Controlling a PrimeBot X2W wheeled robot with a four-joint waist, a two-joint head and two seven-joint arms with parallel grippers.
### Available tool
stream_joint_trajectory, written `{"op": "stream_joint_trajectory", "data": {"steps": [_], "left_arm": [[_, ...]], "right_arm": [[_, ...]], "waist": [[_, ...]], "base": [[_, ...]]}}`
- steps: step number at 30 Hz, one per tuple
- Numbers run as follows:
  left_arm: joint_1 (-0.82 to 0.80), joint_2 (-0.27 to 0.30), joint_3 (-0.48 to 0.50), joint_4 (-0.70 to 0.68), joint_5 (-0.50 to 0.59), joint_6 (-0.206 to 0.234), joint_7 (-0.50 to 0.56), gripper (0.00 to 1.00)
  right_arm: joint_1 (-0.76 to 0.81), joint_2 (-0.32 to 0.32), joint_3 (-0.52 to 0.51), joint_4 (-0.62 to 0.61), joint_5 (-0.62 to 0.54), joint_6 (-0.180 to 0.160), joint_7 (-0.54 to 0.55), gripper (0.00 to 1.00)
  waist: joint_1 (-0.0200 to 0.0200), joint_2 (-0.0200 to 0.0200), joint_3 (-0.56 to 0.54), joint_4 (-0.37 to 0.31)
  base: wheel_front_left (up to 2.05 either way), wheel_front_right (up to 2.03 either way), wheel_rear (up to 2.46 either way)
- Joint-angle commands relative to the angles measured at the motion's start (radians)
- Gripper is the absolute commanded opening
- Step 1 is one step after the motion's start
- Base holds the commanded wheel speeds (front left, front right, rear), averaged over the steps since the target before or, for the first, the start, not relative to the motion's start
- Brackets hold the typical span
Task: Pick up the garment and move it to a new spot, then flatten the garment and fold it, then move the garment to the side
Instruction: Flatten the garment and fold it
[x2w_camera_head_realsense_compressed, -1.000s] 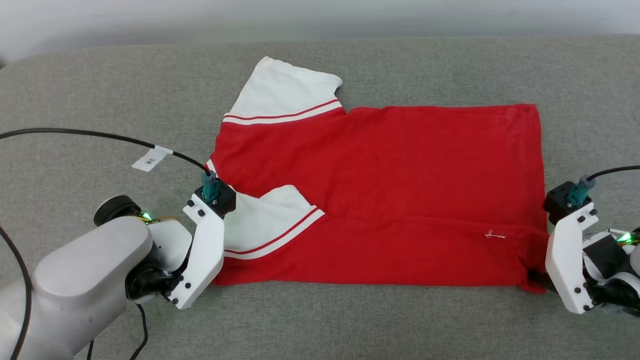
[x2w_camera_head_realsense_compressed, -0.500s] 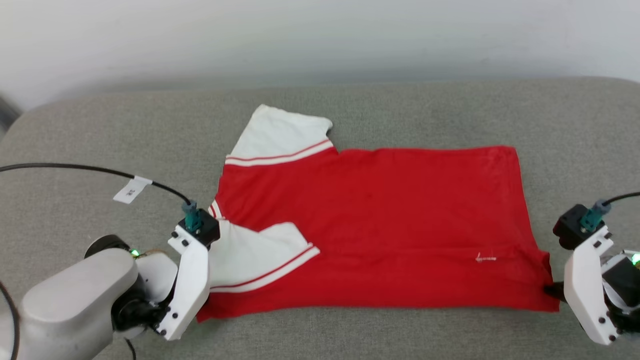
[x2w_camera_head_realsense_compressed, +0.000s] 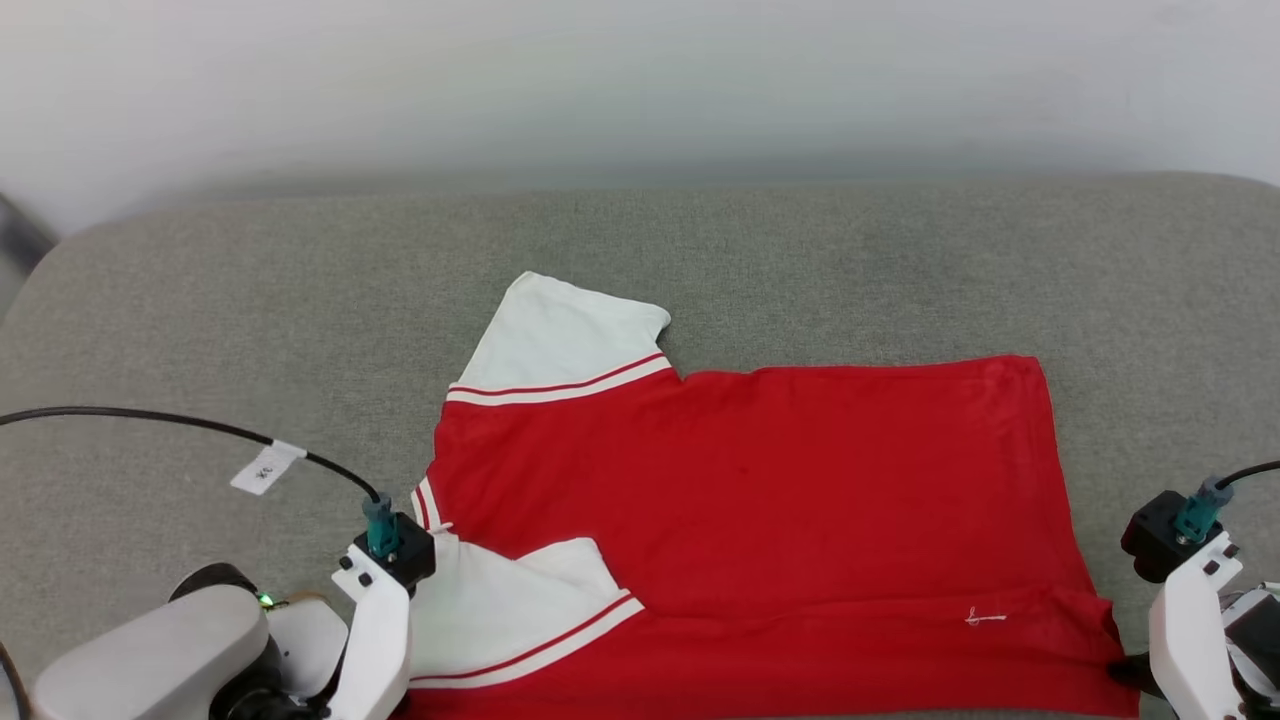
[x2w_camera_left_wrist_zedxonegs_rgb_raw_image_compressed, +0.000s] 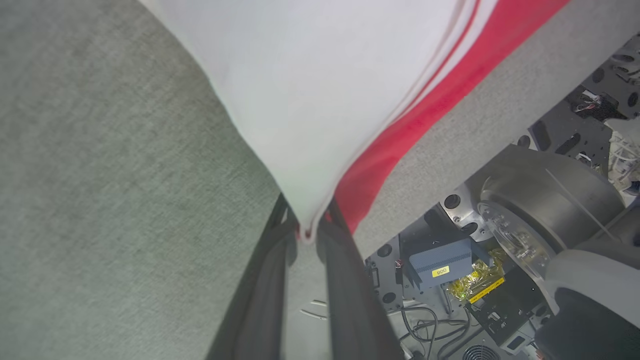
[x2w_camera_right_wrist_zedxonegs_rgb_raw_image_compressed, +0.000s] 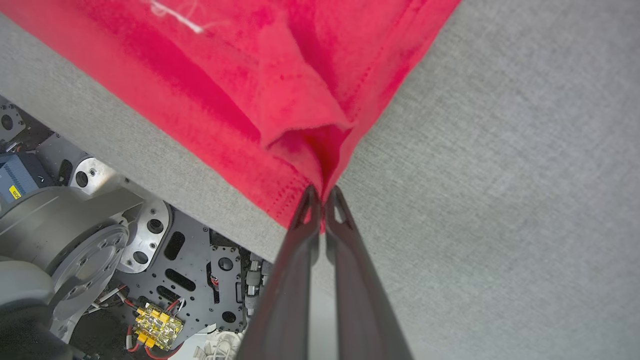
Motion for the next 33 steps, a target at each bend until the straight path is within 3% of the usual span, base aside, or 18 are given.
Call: {"op": "stream_joint_trajectory", "data": {"steps": [1,2,3,4,5,6,7,15,20,28,33], "left_arm": [[0.017,-0.001,0.003,0.007,-0.006,0.012,-0.008,0.00],[0.019,-0.005,0.008,0.015,-0.006,0.018,-0.018,0.00],[0.020,-0.011,0.009,0.023,-0.001,0.022,-0.026,0.33],[0.018,-0.015,0.010,0.033,0.009,0.025,-0.037,1.00],[0.014,-0.019,0.012,0.041,0.015,0.024,-0.048,1.00],[0.010,-0.022,0.014,0.048,0.018,0.022,-0.057,1.00],[0.007,-0.024,0.016,0.052,0.016,0.020,-0.064,1.00],[-0.035,0.009,0.080,0.000,0.019,0.019,-0.166,1.00],[-0.106,0.028,0.122,-0.020,0.130,0.036,-0.284,1.00],[-0.206,-0.020,0.184,0.106,0.263,0.119,-0.460,1.00],[-0.298,-0.057,0.209,0.188,0.292,0.117,-0.469,1.00]], "right_arm": [[0.013,0.018,-0.007,0.029,-0.008,-0.001,-0.003,0.00],[0.014,0.032,-0.009,0.045,-0.014,-0.001,-0.007,0.00],[0.014,0.045,-0.010,0.061,-0.017,-0.001,-0.009,0.00],[0.011,0.062,-0.014,0.078,-0.024,-0.001,-0.019,0.00],[0.008,0.075,-0.020,0.092,-0.030,-0.001,-0.030,0.35],[0.008,0.087,-0.021,0.104,-0.032,-0.001,-0.039,0.90],[0.009,0.097,-0.023,0.111,-0.033,-0.001,-0.048,1.00],[-0.026,0.098,-0.093,0.132,-0.077,-0.001,-0.167,1.00],[-0.069,0.134,-0.220,0.127,-0.175,-0.001,-0.371,1.00],[-0.031,0.310,-0.513,0.115,-0.415,-0.001,-0.711,1.00],[0.070,0.472,-0.721,0.007,-0.566,-0.001,-0.840,1.00]], "waist": [[0.0000,-0.0001,0.015,-0.002],[0.0000,-0.0001,0.022,-0.003],[0.0000,-0.0001,0.028,-0.003],[0.0000,-0.0001,0.033,-0.002],[0.0000,-0.0001,0.036,-0.001],[0.0000,-0.0001,0.038,0.000],[0.0000,-0.0001,0.038,0.001],[0.0000,-0.0001,0.006,-0.005],[0.0000,-0.0001,-0.010,-0.024],[0.0000,-0.0001,0.019,-0.067],[0.0000,-0.0001,0.068,-0.096]], "base": [[0.00,0.00,0.00],[0.00,0.00,0.00],[0.00,0.00,0.00],[0.00,0.00,0.00],[0.00,0.00,0.00],[0.00,0.00,0.00],[0.00,0.00,0.00],[0.00,0.00,0.00],[0.00,0.00,0.00],[0.00,0.00,0.00],[0.00,0.00,0.00]]}}
